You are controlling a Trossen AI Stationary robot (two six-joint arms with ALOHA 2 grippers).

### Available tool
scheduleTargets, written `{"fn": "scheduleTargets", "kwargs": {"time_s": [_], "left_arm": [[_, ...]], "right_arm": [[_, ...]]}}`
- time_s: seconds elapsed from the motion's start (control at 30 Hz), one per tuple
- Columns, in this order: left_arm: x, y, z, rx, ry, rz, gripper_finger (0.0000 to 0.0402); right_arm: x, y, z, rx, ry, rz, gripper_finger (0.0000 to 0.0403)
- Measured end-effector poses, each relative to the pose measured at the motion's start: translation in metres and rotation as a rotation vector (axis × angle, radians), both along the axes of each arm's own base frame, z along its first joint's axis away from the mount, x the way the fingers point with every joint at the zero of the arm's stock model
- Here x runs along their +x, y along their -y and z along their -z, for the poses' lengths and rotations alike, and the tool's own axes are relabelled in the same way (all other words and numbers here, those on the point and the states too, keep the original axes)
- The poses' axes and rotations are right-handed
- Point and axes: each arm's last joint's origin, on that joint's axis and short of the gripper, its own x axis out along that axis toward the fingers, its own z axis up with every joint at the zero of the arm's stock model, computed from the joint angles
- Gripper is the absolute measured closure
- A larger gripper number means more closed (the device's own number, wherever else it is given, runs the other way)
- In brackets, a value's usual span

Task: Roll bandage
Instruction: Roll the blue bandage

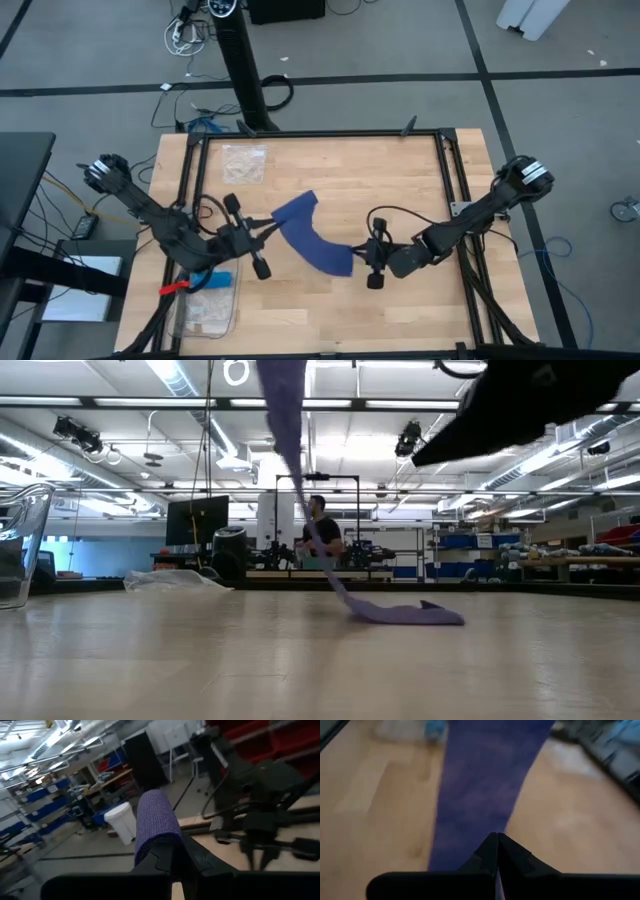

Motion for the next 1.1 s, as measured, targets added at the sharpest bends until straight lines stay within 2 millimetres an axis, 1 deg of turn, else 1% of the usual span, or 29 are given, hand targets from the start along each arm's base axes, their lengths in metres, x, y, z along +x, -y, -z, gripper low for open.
{"fn": "scheduleTargets", "kwargs": {"time_s": [0.1, 0.2, 0.3, 0.37, 0.47, 0.57, 0.67, 0.87, 1.0, 1.1], "left_arm": [[-0.002, -0.002, -0.003, 0.025, -0.04, -0.044, 0.0385], [-0.002, -0.003, 0.004, 0.043, -0.087, -0.063, 0.0385], [-0.003, -0.004, 0.012, 0.043, -0.127, -0.068, 0.0385], [-0.005, -0.005, 0.018, 0.04, -0.156, -0.075, 0.0385], [-0.007, -0.007, 0.026, 0.032, -0.194, -0.084, 0.0385], [-0.009, -0.008, 0.031, 0.021, -0.218, -0.092, 0.0385], [-0.01, -0.009, 0.033, 0.016, -0.227, -0.096, 0.0385], [-0.01, -0.009, 0.033, 0.02, -0.234, -0.088, 0.0385], [-0.01, -0.009, 0.034, 0.026, -0.242, -0.087, 0.0385], [-0.01, -0.01, 0.038, 0.034, -0.252, -0.091, 0.0385]], "right_arm": [[0.002, -0.002, 0.011, 0.041, -0.052, -0.021, 0.0396], [0.005, -0.004, 0.023, 0.057, -0.088, -0.012, 0.0387], [0.007, -0.005, 0.04, -0.017, -0.158, -0.036, 0.0368], [0.009, -0.007, 0.053, -0.085, -0.212, -0.09, 0.0354], [0.013, -0.011, 0.07, -0.14, -0.262, -0.19, 0.0337], [0.019, -0.011, 0.083, -0.186, -0.307, -0.209, 0.0326], [0.027, -0.013, 0.086, -0.226, -0.312, -0.22, 0.032], [0.04, -0.013, 0.081, -0.3, -0.338, -0.257, 0.0316], [0.046, -0.006, 0.08, -0.284, -0.364, -0.268, 0.0318], [0.049, -0.002, 0.079, -0.256, -0.371, -0.292, 0.0328]]}}
